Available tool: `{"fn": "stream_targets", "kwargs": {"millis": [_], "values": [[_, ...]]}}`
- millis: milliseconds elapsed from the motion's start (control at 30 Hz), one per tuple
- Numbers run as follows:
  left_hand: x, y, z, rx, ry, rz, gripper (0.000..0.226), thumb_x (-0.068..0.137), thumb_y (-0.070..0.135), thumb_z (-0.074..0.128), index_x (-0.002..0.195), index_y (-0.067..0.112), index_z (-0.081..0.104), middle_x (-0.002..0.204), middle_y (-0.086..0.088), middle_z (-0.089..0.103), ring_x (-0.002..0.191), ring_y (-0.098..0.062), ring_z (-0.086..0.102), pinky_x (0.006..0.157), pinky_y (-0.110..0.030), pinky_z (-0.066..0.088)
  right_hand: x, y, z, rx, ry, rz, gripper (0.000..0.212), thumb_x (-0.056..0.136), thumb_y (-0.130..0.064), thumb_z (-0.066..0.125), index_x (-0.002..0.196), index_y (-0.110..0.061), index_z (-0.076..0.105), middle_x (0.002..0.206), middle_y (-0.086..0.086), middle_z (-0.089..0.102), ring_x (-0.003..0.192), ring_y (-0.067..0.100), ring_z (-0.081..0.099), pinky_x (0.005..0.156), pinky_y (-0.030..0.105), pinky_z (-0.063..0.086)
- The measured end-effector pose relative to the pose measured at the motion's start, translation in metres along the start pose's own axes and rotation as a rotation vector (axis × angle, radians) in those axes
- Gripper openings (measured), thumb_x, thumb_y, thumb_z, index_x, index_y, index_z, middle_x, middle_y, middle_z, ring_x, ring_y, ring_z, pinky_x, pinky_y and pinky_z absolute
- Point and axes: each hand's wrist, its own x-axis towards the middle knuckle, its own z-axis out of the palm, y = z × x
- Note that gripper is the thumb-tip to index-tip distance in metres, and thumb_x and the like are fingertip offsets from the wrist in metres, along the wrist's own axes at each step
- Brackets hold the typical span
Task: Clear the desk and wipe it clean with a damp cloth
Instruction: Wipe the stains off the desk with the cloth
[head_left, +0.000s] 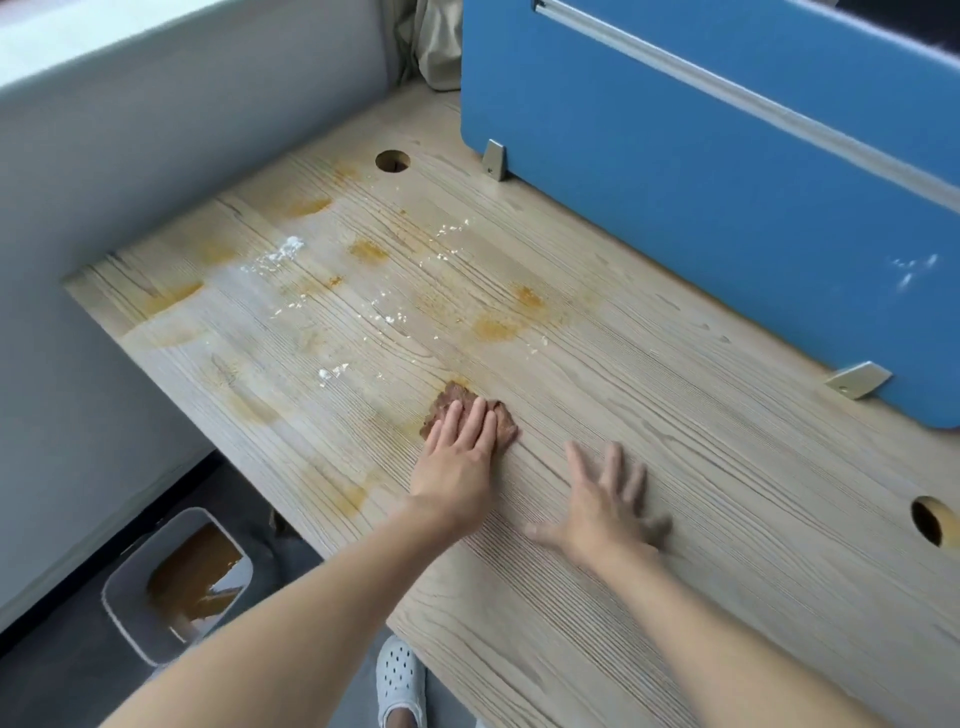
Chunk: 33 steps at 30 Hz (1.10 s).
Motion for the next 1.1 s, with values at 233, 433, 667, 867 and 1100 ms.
{"fn": "stream_targets", "kwargs": {"millis": [233,433,667,867,1100], "values": [[0.017,0.003,0.004,0.021,-0.013,0.083,0.079,0.096,0.008,0.034,0.157,0.026,-0.013,0.163,0.005,-0.022,0.148,-0.018,-0.025,0.122,-0.036,-0.01,0.009,-0.001,0.005,-0.009,-0.053,0.039,0.123,0.073,-0.067,0.073,0.153,-0.047,-0.018,0.161,0.008,-0.032,0.149,0.043,-0.023,0.107,0.079,0.019],[0.02,0.01,0.001,0.104,-0.052,0.189,0.084,0.093,0.003,0.034,0.156,0.025,-0.016,0.161,0.007,-0.026,0.148,-0.02,-0.027,0.124,-0.039,-0.006,0.028,0.022,-0.033,-0.026,0.001,0.026,0.11,0.074,-0.065,0.075,0.155,-0.046,0.003,0.166,0.004,-0.011,0.151,0.038,-0.002,0.113,0.068,0.025],[0.078,0.021,-0.015,0.036,-0.012,0.14,0.085,0.091,0.001,0.034,0.158,0.025,-0.011,0.163,0.005,-0.022,0.149,-0.02,-0.023,0.12,-0.036,-0.011,0.043,0.04,-0.031,0.07,-0.012,0.096,0.116,0.08,-0.061,0.072,0.152,-0.05,-0.018,0.161,0.002,-0.034,0.148,0.043,-0.024,0.108,0.077,0.021],[0.118,0.057,-0.015,0.087,-0.043,0.231,0.08,0.095,0.005,0.035,0.159,0.025,-0.009,0.164,0.006,-0.019,0.15,-0.02,-0.021,0.124,-0.037,-0.007,0.048,0.041,-0.032,0.092,-0.018,0.101,0.113,0.08,-0.058,0.074,0.152,-0.052,-0.014,0.161,0.002,-0.032,0.148,0.043,-0.023,0.107,0.077,0.021],[0.139,0.063,-0.015,0.1,-0.006,0.302,0.063,0.105,0.02,0.03,0.16,0.025,-0.001,0.166,0.005,-0.009,0.153,-0.018,-0.012,0.125,-0.037,-0.001,0.05,0.041,-0.031,0.098,-0.031,0.094,0.114,0.08,-0.057,0.075,0.152,-0.053,-0.014,0.16,0.003,-0.034,0.148,0.044,-0.024,0.106,0.08,0.021]]}}
